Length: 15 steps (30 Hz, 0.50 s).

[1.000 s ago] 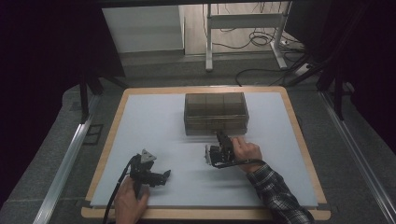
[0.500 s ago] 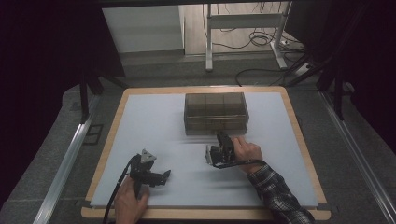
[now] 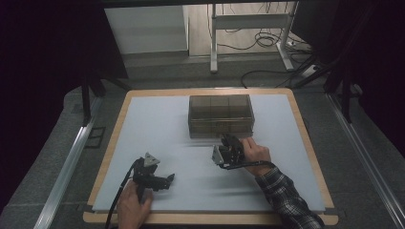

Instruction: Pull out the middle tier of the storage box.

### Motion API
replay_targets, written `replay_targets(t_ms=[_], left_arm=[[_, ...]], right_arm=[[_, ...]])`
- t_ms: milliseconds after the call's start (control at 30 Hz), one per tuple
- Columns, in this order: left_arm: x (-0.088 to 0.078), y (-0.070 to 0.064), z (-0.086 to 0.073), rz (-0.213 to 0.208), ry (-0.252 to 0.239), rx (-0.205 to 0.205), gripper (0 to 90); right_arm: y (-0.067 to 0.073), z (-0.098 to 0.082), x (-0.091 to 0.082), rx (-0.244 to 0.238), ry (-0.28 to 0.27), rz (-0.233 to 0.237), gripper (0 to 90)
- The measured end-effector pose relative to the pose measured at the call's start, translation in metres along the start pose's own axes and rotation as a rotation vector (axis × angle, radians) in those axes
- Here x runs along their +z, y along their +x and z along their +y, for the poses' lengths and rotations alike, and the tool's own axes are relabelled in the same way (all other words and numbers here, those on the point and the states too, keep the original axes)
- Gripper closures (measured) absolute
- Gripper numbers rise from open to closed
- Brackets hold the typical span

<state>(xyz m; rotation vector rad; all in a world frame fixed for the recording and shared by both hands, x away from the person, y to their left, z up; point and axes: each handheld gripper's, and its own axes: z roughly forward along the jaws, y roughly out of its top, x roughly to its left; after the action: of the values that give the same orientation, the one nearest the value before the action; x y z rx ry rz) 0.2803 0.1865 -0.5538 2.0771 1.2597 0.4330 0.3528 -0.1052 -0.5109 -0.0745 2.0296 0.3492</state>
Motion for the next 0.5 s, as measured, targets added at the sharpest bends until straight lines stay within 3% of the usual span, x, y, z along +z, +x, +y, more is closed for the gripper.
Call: replay_targets(t_ms=[333,500], left_arm=[[0.000,0.000,0.000,0.000,-0.005,-0.006,0.0],[0.000,0.000,0.000,0.001,-0.005,-0.005,0.0]], right_arm=[[-0.015,-0.001,-0.003,0.088,-0.033,0.074,71.6],[-0.024,-0.004,-0.004,0.156,-0.060,0.133,71.3]])
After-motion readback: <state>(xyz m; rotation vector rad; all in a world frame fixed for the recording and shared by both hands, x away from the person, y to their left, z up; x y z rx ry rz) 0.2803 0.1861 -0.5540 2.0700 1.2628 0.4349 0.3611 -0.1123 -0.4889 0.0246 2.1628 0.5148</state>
